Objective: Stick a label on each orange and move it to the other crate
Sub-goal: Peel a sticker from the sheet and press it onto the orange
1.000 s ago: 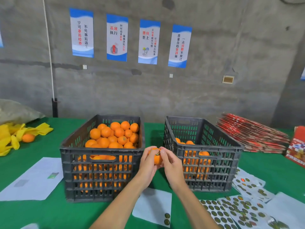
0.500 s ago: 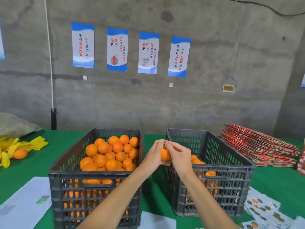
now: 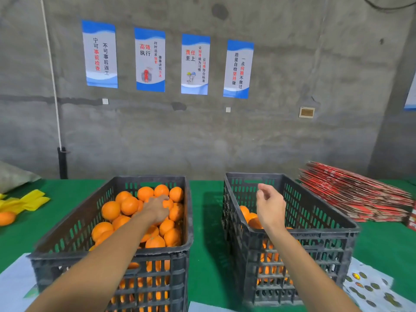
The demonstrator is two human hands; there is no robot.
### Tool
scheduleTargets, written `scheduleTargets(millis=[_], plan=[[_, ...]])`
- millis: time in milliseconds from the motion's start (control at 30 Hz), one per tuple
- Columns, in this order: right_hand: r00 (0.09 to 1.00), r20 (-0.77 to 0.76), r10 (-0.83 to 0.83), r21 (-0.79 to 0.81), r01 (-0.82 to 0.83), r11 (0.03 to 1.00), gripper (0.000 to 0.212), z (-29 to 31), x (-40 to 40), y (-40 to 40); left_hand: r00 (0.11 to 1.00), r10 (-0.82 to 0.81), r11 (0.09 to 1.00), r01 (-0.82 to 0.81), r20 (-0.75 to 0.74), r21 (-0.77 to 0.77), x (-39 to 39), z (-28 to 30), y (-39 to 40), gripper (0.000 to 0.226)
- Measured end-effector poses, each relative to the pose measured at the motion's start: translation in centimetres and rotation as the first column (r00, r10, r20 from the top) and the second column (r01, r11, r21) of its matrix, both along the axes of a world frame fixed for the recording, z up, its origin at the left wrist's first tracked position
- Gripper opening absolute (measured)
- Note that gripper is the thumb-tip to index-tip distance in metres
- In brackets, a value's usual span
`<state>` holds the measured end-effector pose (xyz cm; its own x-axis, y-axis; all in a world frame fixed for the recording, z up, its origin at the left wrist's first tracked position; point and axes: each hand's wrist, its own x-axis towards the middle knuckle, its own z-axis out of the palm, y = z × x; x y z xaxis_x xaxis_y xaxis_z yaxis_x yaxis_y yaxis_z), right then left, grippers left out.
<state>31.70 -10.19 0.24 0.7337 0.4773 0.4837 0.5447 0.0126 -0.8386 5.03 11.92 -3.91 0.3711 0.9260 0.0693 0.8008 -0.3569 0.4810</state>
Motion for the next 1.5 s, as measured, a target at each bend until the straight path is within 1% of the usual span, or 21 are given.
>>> scheduleTargets(millis=[67,200,267,367,467,600,667,700,800,833,867,933,1000,1033,1100,1167,1233,1300,1367,1433,1500], plan=[[0.999,0.034,0.037,-0.028,-0.036,0.999,0.031,-0.4,-0.1,0.7,0.997,0.011,1.0,-0.012,-0.076,-0.017,-0.2,-0.4,1.1,0.067],[0.997,0.069,0.028,-0.037,-0.026,0.999,0.03,-1.0,-0.1,1.8,0.988,-0.052,0.989,0.03,-0.147,-0.147,-0.2,-1.4,2.9,0.083],[0.992,0.122,0.029,-0.049,-0.024,0.999,0.029,-1.5,-0.1,1.9,0.98,-0.079,0.983,0.046,-0.181,-0.178,0.2,-1.9,3.8,0.092],[0.98,0.195,0.037,-0.057,-0.026,0.998,0.029,-1.8,-0.2,1.9,0.942,-0.099,0.981,0.038,-0.321,-0.191,1.0,-2.7,4.9,0.099],[0.981,0.192,0.043,-0.067,-0.031,0.997,0.03,-1.8,0.0,1.9,0.89,-0.079,0.987,0.006,-0.449,-0.161,1.6,-3.0,5.6,0.094],[0.981,0.189,0.042,-0.063,-0.031,0.998,0.031,-1.9,0.1,1.9,0.819,0.011,1.0,-0.005,-0.574,0.012,1.9,-2.5,5.8,0.071],[0.981,0.19,0.04,-0.061,-0.029,0.998,0.031,-2.0,0.1,2.0,0.795,0.044,0.998,-0.007,-0.605,0.064,2.2,-2.6,5.9,0.062],[0.982,0.187,0.041,-0.056,-0.031,0.998,0.031,-2.0,0.2,2.0,0.801,0.05,0.998,-0.013,-0.597,0.065,2.3,-2.7,6.0,0.065],[0.982,0.183,0.04,-0.038,-0.034,0.999,0.03,-2.1,0.2,1.9,0.868,0.026,0.999,-0.041,-0.495,-0.019,2.3,-3.1,5.9,0.098],[0.982,0.185,0.042,-0.033,-0.036,0.999,0.029,-2.1,0.2,1.9,0.889,-0.005,0.997,-0.032,-0.457,-0.073,2.1,-3.2,6.0,0.104],[0.981,0.189,0.047,-0.028,-0.043,0.999,0.028,-2.2,0.2,1.9,0.91,-0.033,0.993,-0.019,-0.413,-0.121,1.8,-3.2,6.0,0.104],[0.976,0.209,0.059,-0.031,-0.053,0.998,0.027,-2.2,0.0,1.8,0.945,-0.057,0.993,0.021,-0.323,-0.114,1.2,-2.4,5.9,0.085],[0.974,0.218,0.068,-0.044,-0.06,0.997,0.027,-2.2,-0.1,1.7,0.973,-0.047,0.999,0.043,-0.226,-0.02,1.0,-0.8,5.0,0.062],[0.975,0.211,0.073,-0.039,-0.066,0.997,0.026,-2.1,-0.2,1.6,0.988,-0.041,0.998,0.048,-0.149,0.046,1.1,0.3,4.4,0.058],[0.972,0.217,0.087,-0.018,-0.085,0.996,0.025,-2.2,-0.5,1.4,0.992,-0.06,0.986,0.042,0.11,0.162,1.8,2.5,2.5,0.054],[0.965,0.242,0.103,0.012,-0.109,0.994,0.024,-2.2,-0.6,1.1,0.933,-0.129,0.965,0.04,0.336,0.26,2.6,4.6,-0.2,0.051],[0.959,0.245,0.141,0.007,-0.147,0.989,0.023,-2.0,-0.9,0.8,0.847,-0.195,0.949,0.035,0.494,0.313,2.9,5.5,-3.5,0.048],[0.958,0.231,0.168,-0.001,-0.173,0.985,0.022,-1.7,-1.4,0.3,0.741,-0.264,0.943,0.063,0.618,0.327,3.2,5.2,-7.1,0.046],[0.956,0.231,0.182,0.033,-0.194,0.98,0.02,-1.6,-2.2,-0.6,0.653,-0.315,0.944,0.141,0.688,0.298,3.8,4.3,-10.7,0.047],[0.951,0.25,0.18,0.094,-0.209,0.974,0.016,-2.3,-3.5,-1.9,0.607,-0.342,0.939,0.197,0.718,0.28,4.1,3.2,-14.1,0.047],[0.955,0.238,0.177,0.17,-0.22,0.96,0.012,-3.7,-5.1,-3.6,0.578,-0.388,0.922,0.238,0.718,0.306,4.0,2.1,-16.9,0.047]])
